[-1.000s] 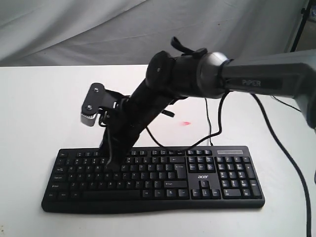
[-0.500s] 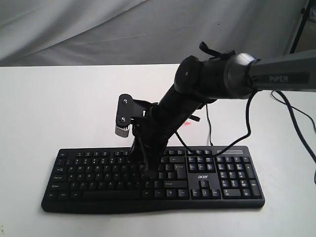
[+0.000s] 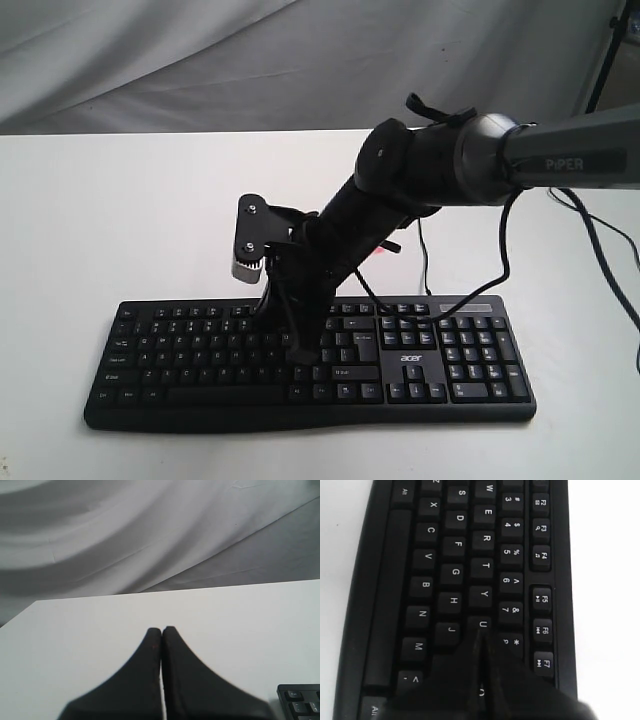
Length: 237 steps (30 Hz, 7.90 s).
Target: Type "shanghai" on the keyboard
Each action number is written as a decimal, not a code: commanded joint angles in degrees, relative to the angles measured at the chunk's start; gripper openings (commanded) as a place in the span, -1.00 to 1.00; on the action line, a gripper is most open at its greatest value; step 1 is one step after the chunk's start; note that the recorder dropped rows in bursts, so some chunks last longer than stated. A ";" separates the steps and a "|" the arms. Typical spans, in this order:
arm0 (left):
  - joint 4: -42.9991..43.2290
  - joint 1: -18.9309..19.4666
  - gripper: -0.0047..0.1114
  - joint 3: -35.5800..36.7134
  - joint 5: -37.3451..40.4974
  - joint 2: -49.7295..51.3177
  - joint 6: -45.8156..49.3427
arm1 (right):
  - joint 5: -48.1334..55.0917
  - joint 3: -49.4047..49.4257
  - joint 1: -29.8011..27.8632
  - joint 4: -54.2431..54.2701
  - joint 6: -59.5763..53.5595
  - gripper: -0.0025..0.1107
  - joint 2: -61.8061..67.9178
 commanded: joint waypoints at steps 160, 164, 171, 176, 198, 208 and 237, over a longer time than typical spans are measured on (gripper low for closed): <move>-0.03 -0.22 -0.91 0.29 -0.30 0.18 -0.16 | -13.25 0.98 -9.93 -40.91 74.76 -0.96 -63.21; -0.03 -0.22 -0.91 0.29 -0.30 0.18 -0.16 | -17.44 8.36 -11.52 -42.19 74.66 -0.96 -66.73; -0.03 -0.22 -0.91 0.29 -0.30 0.18 -0.16 | -35.71 26.75 -14.25 -42.07 79.29 -0.96 -74.91; -0.03 -0.22 -0.91 0.29 -0.30 0.18 -0.16 | -41.94 36.34 -16.97 -42.52 81.05 -0.96 -80.51; -0.03 -0.22 -0.91 0.29 -0.30 0.18 -0.16 | -40.19 65.32 -24.40 -45.57 86.28 -0.96 -104.62; -0.03 -0.22 -0.91 0.29 -0.30 0.18 -0.16 | -41.35 76.93 -24.40 -45.57 86.28 -0.96 -117.05; -0.03 -0.22 -0.91 0.29 -0.30 0.18 -0.16 | -27.12 80.13 -24.40 -45.10 85.45 -0.96 -120.93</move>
